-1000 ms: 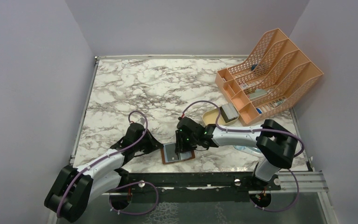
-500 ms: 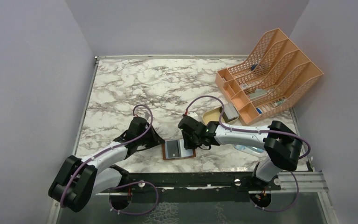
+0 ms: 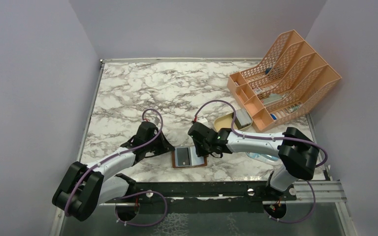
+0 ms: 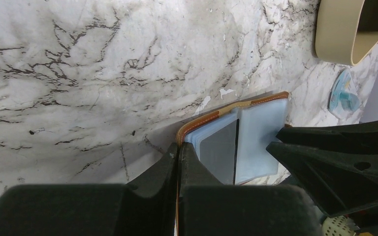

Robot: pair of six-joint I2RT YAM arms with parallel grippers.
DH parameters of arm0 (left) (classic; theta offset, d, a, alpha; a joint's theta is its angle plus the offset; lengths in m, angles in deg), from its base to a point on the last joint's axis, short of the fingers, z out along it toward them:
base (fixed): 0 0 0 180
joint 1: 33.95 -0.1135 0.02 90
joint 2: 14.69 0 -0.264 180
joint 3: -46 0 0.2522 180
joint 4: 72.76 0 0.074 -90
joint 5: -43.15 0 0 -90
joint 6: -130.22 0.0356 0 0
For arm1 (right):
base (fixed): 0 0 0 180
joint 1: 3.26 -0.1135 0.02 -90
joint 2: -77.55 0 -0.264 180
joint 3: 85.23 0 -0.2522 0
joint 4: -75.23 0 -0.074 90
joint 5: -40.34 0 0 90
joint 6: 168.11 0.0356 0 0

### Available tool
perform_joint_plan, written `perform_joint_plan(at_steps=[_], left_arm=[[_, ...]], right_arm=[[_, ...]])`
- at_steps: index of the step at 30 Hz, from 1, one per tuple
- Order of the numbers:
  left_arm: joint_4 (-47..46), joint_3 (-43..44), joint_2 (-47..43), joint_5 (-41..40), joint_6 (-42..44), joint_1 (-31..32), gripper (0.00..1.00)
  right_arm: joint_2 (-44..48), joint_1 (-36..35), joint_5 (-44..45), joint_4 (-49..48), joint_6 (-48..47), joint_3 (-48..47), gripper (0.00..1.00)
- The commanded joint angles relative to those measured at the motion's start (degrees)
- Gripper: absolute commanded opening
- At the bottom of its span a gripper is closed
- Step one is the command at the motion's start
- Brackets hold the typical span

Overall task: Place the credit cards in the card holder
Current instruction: Insert the credit card into the card holder.

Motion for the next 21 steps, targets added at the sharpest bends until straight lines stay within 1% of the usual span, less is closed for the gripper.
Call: perform_joint_plan(at_steps=[1,8,15,18,21], left_arm=[[-0.77,1.74,0.09,3.21,1.69,0.13,0.00],[-0.71,2.08,-1.05,4.50,2.16,0.13,0.00],[-1.68,2.28,-1.72,6.23,2.60,0.13,0.00],[-1.75,2.39,-2.31,6.45,2.85,0.14,0.00],[-1.52,2.41,-4.07,6.11,3.11,0.13,0.00]], right_arm=[[-0.68,-0.46,1.38,-1.80,-3.71,-0.46,0.26],[2.38,-0.44,2.43,-0.31,-6.20,-2.19,0.29],[5.45,-0.35,5.97,0.81,-9.73,-4.79,0.35],[5.84,-0.08,6.86,1.12,-10.53,-5.47,0.40],[6.05,1.15,10.47,2.18,-11.88,-6.14,0.44]])
